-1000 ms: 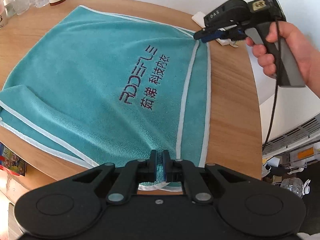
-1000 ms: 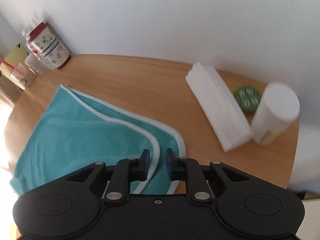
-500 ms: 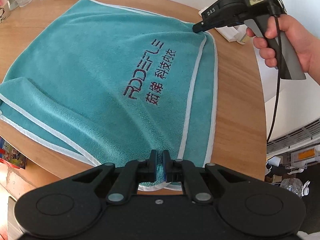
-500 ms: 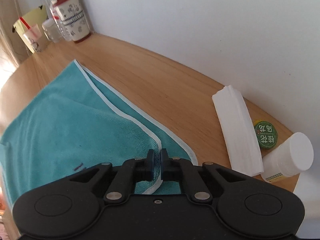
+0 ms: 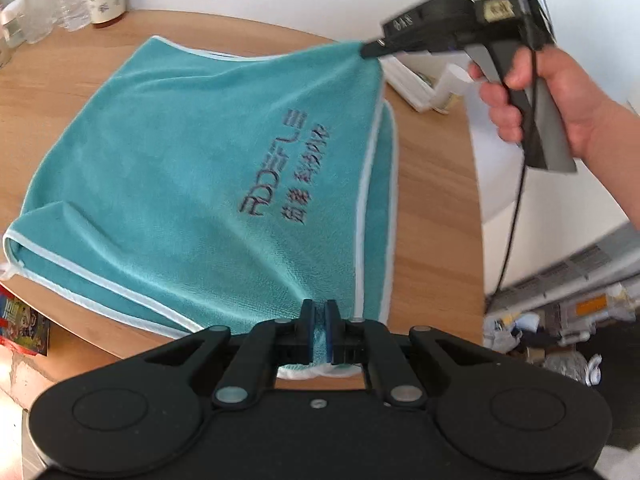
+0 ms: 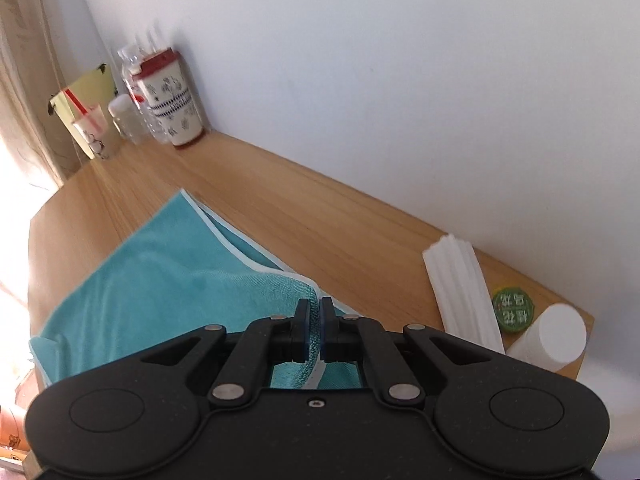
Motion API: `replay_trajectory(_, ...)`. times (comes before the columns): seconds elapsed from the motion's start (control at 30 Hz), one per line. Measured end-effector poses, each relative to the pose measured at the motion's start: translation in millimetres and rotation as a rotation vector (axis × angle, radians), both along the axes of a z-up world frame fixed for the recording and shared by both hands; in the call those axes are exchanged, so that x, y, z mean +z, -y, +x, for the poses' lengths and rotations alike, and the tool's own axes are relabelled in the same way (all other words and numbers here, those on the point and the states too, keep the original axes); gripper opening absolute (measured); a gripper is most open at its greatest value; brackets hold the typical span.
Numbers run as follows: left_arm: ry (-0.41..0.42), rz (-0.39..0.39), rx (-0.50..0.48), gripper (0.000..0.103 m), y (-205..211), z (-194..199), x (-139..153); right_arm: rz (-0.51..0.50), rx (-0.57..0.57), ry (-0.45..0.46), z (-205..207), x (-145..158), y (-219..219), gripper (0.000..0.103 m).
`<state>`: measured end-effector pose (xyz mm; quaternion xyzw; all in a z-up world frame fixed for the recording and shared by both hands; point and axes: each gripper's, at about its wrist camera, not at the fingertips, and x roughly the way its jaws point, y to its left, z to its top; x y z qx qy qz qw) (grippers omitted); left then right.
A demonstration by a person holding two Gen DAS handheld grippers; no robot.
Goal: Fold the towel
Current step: 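Pull the folded edge taut between both grippers to straighten it, then open both grippers and lift them off the folded towel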
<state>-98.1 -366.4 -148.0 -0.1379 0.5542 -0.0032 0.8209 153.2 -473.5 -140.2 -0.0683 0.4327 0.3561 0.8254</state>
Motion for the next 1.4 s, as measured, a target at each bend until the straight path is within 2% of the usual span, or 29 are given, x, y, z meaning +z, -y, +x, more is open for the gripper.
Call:
replay_trajectory(0.13,-0.040,-0.014,-0.018,0.003,6.7,0.8,-10.8,-0.042,0.003,-0.006,-0.2,-1.9,2.6,0.004)
replay_trajectory(0.3,-0.060,-0.025,0.014,0.003,9.1,3.5,-28.6,-0.143,0.014,-0.029,-0.9,-36.1,13.1,0.004)
replay_trajectory(0.47,-0.079,-0.026,0.038,0.004,-1.0,-0.3,-26.0,-0.185,0.027,0.024,-5.2,-55.3,8.8,0.005)
replay_trajectory(0.6,-0.091,-0.018,0.068,0.005,-19.2,-7.3,-17.9,-0.197,0.012,0.085,-7.6,-54.4,2.9,0.013)
replay_trajectory(0.77,-0.081,0.005,0.190,0.010,-65.4,-17.4,-2.8,-0.166,-0.027,0.100,-14.9,-32.8,19.9,0.023)
replay_trajectory(0.83,-0.074,0.030,0.244,0.012,-91.5,-20.8,4.2,-0.147,-0.039,0.074,-24.7,-22.0,32.2,0.027)
replay_trajectory(0.97,-0.040,0.092,0.347,0.014,-158.3,-18.4,20.4,-0.087,-0.079,-0.068,-69.2,-10.0,56.4,0.027)
replay_trajectory(1.07,-0.015,0.125,0.365,0.022,-196.4,-6.6,26.3,-0.054,-0.101,-0.153,-103.1,-10.1,58.0,0.027)
replay_trajectory(1.13,0.012,0.170,0.335,0.031,-227.9,12.7,28.9,-0.033,-0.125,-0.209,-130.2,-12.7,54.2,0.028)
replay_trajectory(1.2,0.032,0.199,0.285,0.035,-248.2,31.5,28.5,-0.003,-0.184,-0.275,-152.9,-18.7,46.0,0.030)
replay_trajectory(1.27,0.040,0.195,0.217,0.035,-268.2,54.8,26.8,-0.004,-0.253,-0.338,-177.3,-26.7,31.9,0.030)
replay_trajectory(1.4,0.091,0.171,-0.013,0.039,-284.2,98.2,27.1,-0.006,-0.505,-0.425,-219.8,-36.7,6.0,0.032)
